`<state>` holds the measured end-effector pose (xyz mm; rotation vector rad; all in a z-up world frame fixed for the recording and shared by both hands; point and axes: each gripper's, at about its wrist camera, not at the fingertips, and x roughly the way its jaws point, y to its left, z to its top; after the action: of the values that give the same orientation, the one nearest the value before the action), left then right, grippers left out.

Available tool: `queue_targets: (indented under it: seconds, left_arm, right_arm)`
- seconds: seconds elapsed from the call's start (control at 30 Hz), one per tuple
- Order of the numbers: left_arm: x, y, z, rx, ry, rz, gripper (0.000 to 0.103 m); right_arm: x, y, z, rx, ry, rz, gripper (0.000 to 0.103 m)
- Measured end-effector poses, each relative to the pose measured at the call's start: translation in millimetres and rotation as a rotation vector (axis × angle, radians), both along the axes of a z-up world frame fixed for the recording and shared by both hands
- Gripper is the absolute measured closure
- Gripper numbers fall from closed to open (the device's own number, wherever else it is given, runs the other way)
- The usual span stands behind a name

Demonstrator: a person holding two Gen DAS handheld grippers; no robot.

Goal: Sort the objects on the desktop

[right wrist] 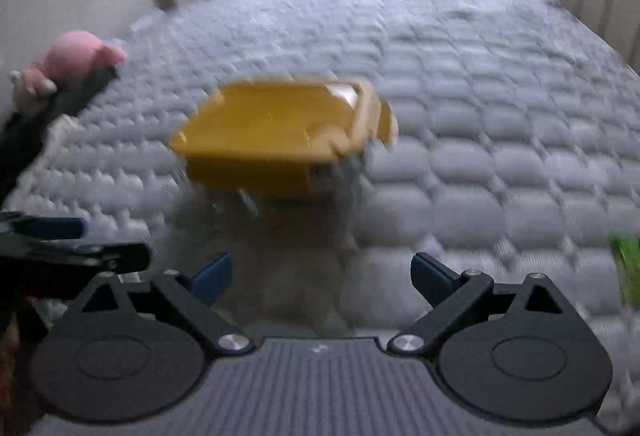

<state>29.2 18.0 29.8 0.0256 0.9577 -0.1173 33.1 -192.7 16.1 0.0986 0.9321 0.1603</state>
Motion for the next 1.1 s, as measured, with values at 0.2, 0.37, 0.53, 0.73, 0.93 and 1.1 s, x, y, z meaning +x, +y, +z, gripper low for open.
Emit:
queue_targets:
  seconds: [0.2, 0.37, 0.53, 0.73, 0.93, 1.1]
  left_arm:
    - [-24.9, 0.6, 11.7, 0.056, -0.061, 0.038, 0.0]
    - [-32.4, 2.1, 19.8, 0.064, -0.086, 0.035, 0.0]
    - [-32.5, 6.6, 19.2, 0.027, -0.082, 0.053, 0.0]
    - [-29.3, 8.4, 13.6, 0.006, -0.062, 0.072, 0.0]
    - [-23.5, 9.6, 7.6, -0.014, -0.051, 0.089, 0.0]
    - [-20.8, 8.3, 4.5, -0.006, -0.053, 0.102, 0.0]
  right_arm:
    - [-20.6, 16.4, 0.7, -0.084, 0.046, -0.081, 0.006]
    - [-29.5, 24.5, 1.9, -0.068, 0.052, -0.094, 0.006]
    - [-25.2, 28.3, 1.5, -0.037, 0.077, -0.091, 0.006]
    - [-22.2, 30.5, -3.8, -0.028, 0.094, -0.095, 0.006]
    - [-17.8, 28.5, -6.4, -0.001, 0.107, -0.112, 0.006]
    - [-15.8, 31.4, -7.6, 0.015, 0.103, -0.106, 0.006]
